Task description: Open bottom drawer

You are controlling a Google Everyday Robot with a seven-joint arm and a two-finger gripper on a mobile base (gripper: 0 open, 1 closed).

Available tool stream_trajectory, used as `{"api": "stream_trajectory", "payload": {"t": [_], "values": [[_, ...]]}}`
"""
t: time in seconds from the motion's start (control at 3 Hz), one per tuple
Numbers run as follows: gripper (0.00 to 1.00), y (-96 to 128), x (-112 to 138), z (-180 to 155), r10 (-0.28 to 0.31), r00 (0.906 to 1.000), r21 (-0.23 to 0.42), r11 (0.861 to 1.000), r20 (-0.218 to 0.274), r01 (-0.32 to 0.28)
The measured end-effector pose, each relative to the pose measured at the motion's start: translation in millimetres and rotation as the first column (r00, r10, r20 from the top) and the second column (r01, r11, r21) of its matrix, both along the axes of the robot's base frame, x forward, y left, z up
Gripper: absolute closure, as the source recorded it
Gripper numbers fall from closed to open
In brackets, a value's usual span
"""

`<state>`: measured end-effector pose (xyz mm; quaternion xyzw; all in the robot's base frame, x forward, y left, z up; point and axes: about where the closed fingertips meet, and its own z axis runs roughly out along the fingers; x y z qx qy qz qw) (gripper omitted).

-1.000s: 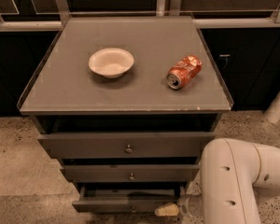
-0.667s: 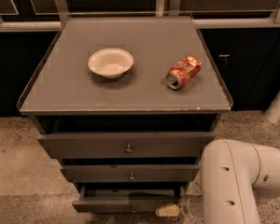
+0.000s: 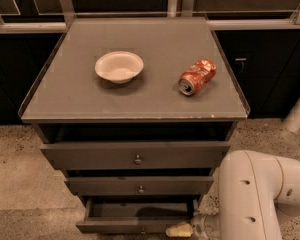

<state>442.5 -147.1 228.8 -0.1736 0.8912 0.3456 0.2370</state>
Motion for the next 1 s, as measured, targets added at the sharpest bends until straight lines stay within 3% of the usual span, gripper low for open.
{"api": "stream_trajectory", "payload": {"t": [0.33,0.67,1.0], "values": [[0.00,2,-19,2,-0.043,0.9988,0.042,0.998,-0.022,0.044],[0.00,2,-19,4,-0.043,0.9988,0.042,0.998,-0.022,0.044],[0.00,8,-46,10,-0.086,0.9962,0.090,0.992,-0.010,0.087]]}}
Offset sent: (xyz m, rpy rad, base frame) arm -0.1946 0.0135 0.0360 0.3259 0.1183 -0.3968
